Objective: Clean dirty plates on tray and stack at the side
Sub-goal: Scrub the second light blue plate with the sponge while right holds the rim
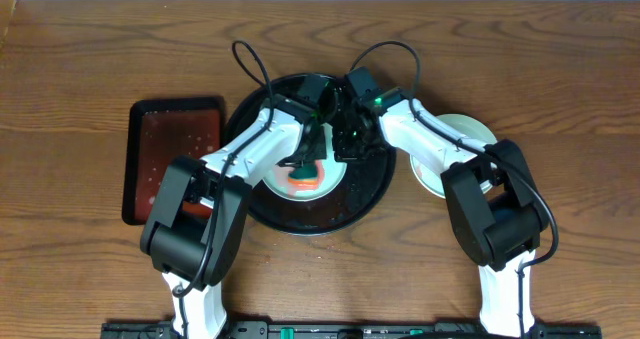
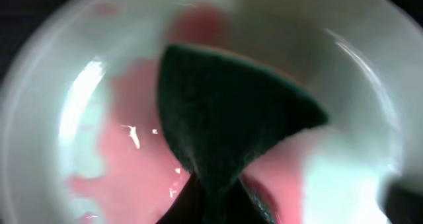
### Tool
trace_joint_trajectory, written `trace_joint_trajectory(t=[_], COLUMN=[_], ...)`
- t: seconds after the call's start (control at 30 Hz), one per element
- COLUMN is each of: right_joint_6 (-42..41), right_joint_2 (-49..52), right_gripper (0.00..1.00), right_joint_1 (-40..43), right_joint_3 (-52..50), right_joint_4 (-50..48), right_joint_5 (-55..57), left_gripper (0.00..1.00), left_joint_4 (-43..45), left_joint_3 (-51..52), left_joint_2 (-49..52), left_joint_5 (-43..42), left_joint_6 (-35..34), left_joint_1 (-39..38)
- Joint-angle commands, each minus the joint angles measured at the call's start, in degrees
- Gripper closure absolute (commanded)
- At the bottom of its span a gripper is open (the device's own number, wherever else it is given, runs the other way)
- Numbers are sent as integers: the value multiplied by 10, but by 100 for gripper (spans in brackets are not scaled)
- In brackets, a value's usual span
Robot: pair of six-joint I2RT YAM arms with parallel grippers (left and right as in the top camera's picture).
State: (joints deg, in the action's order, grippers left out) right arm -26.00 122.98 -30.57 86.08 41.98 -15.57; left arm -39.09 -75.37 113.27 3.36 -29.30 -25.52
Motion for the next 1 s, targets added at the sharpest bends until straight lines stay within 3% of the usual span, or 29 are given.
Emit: trace_joint_trajectory(t=[0.0,0.13,0.37,0.47,0.53,0.73,0.97], right_joint_6=[4,4,3,3,3,3,3], right_joint_2=[45,45,45,45,45,45,45], right_gripper=[99,99,99,99,99,99,99], right_joint_1=[-3,-3,-3,-3,-3,-3,-3], right_joint_3=[-29,-29,-29,-29,-30,-30,-30], right_joint_4=[9,8,7,6,6,6,6], right_joint_5=[48,48,48,48,48,48,48], left_gripper=[93,93,93,92,93,93,93], left_joint_4=[-28,-51,-63,-67,-65,-10,74], left_joint_3=[16,16,16,15,15,15,15], left_joint_2=[43,43,43,43,43,43,43], left_joint_5=[173,152,-294,-418,-457,-438,-133], left_joint_6=[-43,-41,237,317,349,334,153], left_joint_1=[36,36,36,36,36,37,37])
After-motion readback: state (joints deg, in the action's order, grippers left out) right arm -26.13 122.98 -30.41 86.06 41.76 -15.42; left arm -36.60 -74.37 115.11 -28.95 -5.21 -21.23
